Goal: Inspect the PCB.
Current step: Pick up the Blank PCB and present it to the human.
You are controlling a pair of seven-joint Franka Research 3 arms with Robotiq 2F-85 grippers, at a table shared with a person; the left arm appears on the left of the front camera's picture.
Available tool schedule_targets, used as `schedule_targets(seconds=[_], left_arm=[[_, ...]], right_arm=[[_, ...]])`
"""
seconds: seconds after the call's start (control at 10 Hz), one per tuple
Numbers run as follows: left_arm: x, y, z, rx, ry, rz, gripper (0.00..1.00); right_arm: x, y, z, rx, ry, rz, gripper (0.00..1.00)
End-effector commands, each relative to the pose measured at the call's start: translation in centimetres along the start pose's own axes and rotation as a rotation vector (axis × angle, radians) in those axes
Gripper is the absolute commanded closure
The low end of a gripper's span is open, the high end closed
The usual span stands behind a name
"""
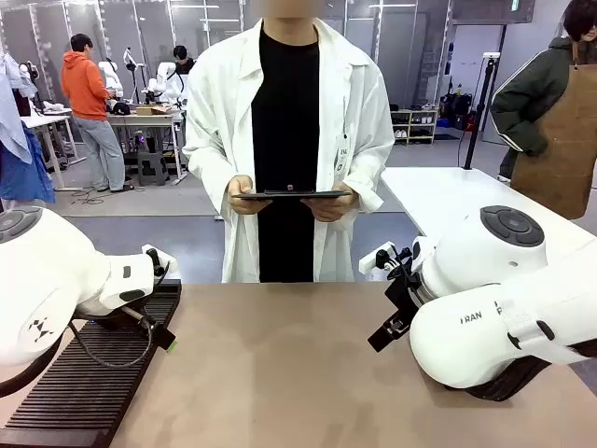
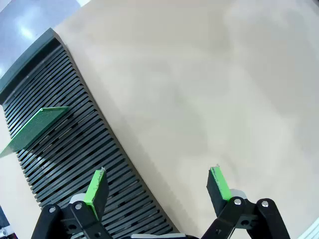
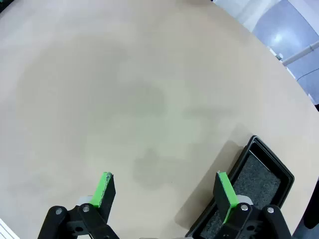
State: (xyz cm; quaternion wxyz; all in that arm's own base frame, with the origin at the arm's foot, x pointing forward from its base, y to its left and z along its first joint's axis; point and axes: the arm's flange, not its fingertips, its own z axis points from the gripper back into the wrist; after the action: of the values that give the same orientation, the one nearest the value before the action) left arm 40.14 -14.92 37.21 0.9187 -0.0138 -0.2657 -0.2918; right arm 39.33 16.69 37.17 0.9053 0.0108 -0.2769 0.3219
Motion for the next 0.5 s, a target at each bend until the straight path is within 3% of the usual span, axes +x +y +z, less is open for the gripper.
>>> schedule_targets(seconds=[0.0,0.4], left_arm=[[0.01,-0.02,0.00,0.000,0.000,0.000,0.00],[0.01,-0.02,0.00,0.000,0.000,0.000,0.00]], right_arm=[[0.00,0.00,0.00,0.000,0.000,0.000,0.00],[0.00,0.00,0.00,0.000,0.000,0.000,0.00]])
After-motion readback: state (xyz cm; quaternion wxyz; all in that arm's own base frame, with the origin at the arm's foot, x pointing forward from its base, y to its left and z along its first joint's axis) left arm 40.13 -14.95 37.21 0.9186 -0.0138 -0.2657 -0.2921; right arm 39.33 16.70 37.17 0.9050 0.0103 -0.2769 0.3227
